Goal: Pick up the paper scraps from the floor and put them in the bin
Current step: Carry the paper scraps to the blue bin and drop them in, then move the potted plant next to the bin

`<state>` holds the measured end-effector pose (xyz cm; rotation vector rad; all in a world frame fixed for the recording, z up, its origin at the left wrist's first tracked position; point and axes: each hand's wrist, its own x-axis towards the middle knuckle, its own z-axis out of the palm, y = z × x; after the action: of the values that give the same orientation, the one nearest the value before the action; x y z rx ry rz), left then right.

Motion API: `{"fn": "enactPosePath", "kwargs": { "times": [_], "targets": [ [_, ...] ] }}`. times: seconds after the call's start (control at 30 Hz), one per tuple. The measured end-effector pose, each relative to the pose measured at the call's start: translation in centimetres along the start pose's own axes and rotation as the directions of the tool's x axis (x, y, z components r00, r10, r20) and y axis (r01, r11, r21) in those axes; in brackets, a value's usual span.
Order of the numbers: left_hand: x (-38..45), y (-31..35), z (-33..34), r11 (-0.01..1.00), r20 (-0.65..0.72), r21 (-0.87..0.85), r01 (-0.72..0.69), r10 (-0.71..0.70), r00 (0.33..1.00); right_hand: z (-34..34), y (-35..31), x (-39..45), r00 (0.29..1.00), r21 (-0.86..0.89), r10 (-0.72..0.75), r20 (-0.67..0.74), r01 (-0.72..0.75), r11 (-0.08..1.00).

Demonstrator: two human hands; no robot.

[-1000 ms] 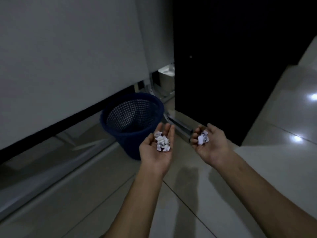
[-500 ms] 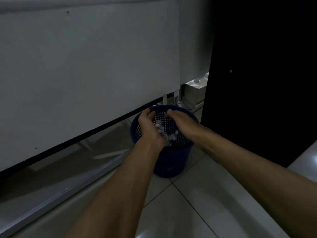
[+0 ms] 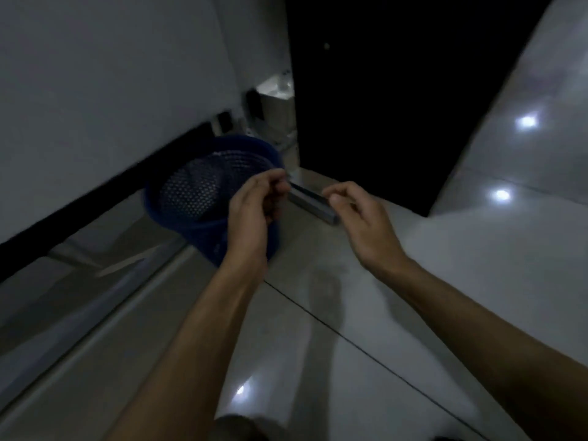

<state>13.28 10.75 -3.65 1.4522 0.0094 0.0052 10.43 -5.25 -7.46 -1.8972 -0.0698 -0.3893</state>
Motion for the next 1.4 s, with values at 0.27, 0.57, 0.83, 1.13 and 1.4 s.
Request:
{"fn": "enactPosePath", "kwargs": {
  "times": [0.27, 0.57, 0.83, 1.13, 1.4],
  "targets": [
    [-9.1, -7.9, 13.8, 0.985, 0.456, 0.139, 0.1, -0.153, 0.877, -11.7, 4.6, -13.9, 0.981, -0.332, 0.171, -0.096, -0.194, 0.923],
    [-19.3, -16.5, 25.6, 0.888, 0.774, 0.409, 0.211, -0.459, 0.436, -18.2, 11.1, -33.2, 0.755, -0.288, 0.418, -0.506, -0.604, 0.743],
    [-25.4, -20.8, 29.7, 0.831, 0.737, 0.531, 0.167, -0.55, 0.393, -19.5, 13.3, -39.4, 0.622, -0.354, 0.432, -0.653, -0.755, 0.552],
    [-26.0, -21.7, 29.7, 0.822, 0.712, 0.533, 0.199, -0.563, 0.419, -20.6, 15.2, -37.4, 0.661, -0.41, 0.391, -0.64, -0.725, 0.553],
    [-28.0, -22.0, 33.4, 0.843, 0.753, 0.509, 0.175, -0.535, 0.385, -22.5, 14.8, -39.0, 0.706, -0.458, 0.367, -0.606, -0.686, 0.565]
  ]
}}
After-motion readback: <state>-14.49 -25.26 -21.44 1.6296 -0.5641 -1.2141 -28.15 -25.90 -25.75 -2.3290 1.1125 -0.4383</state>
